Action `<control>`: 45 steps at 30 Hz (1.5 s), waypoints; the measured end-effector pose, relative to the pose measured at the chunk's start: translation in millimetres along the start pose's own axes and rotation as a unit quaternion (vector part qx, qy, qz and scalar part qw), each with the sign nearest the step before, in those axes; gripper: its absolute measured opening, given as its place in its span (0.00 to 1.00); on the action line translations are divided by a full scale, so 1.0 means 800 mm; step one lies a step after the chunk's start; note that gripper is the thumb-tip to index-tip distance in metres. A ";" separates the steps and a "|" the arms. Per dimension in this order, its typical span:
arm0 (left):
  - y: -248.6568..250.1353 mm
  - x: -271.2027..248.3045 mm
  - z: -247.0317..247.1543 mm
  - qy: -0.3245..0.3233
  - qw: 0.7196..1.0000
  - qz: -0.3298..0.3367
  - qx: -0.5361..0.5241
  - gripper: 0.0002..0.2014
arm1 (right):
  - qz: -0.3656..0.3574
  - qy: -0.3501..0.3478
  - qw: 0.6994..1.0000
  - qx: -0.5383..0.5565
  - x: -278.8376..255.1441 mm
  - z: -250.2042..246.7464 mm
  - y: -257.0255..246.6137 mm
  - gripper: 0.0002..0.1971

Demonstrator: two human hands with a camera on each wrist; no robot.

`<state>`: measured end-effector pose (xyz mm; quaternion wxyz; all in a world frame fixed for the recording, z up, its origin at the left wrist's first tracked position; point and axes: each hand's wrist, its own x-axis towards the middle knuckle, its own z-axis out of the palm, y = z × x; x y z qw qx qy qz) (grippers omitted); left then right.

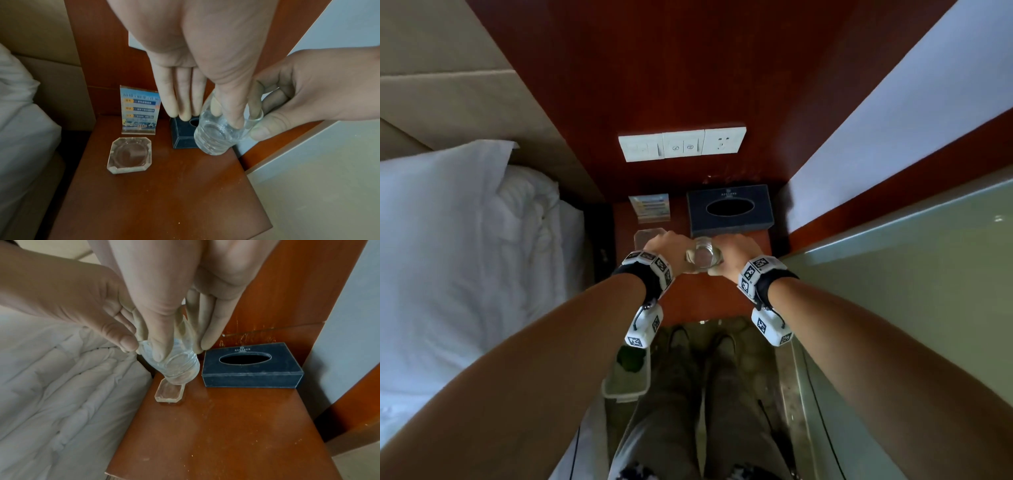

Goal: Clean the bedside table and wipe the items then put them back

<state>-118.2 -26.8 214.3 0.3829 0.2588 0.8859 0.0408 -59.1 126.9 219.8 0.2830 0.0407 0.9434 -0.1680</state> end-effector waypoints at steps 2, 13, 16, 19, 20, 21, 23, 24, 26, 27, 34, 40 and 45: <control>-0.007 0.026 0.016 0.001 1.000 -0.014 -0.019 0.17 | 0.011 0.000 1.000 -0.004 0.025 0.018 0.010 0.20; -0.033 0.148 0.094 -0.028 0.998 -0.036 -0.038 0.18 | 0.008 -0.059 0.998 -0.023 0.136 0.105 0.074 0.21; -0.036 0.167 0.107 -0.034 0.998 -0.050 -0.034 0.18 | -0.001 -0.069 0.997 -0.026 0.153 0.119 0.084 0.22; -0.038 0.180 0.116 -0.037 0.997 -0.056 -0.031 0.18 | -0.005 -0.084 0.996 -0.027 0.164 0.127 0.088 0.23; -0.038 0.183 0.118 -0.038 0.997 -0.057 -0.030 0.18 | -0.008 -0.088 0.996 -0.031 0.167 0.128 0.090 0.23; -0.037 0.185 0.119 -0.039 0.997 -0.059 -0.031 0.18 | -0.010 -0.094 0.995 -0.036 0.169 0.129 0.090 0.22; -0.038 0.190 0.121 -0.038 0.997 -0.063 -0.034 0.17 | -0.016 -0.099 0.994 -0.045 0.173 0.131 0.093 0.22; -0.039 0.192 0.122 -0.038 0.997 -0.063 -0.037 0.18 | -0.017 -0.101 0.994 -0.048 0.176 0.133 0.094 0.22; -0.040 0.195 0.124 -0.040 0.996 -0.064 -0.042 0.18 | -0.016 -0.106 0.993 -0.056 0.180 0.136 0.095 0.23; -0.041 0.196 0.126 -0.040 0.996 -0.064 -0.042 0.18 | -0.015 -0.108 0.992 -0.059 0.181 0.137 0.095 0.23; -0.048 0.209 0.131 -0.025 0.997 -0.060 -0.046 0.20 | -0.016 -0.089 0.994 -0.062 0.193 0.145 0.099 0.22; -0.051 0.208 0.132 0.013 0.997 -0.045 -0.057 0.20 | 0.003 -0.080 0.995 -0.055 0.193 0.145 0.101 0.23; -0.054 0.189 0.128 0.026 0.997 -0.022 -0.072 0.25 | 0.004 -0.080 0.996 -0.039 0.172 0.132 0.097 0.28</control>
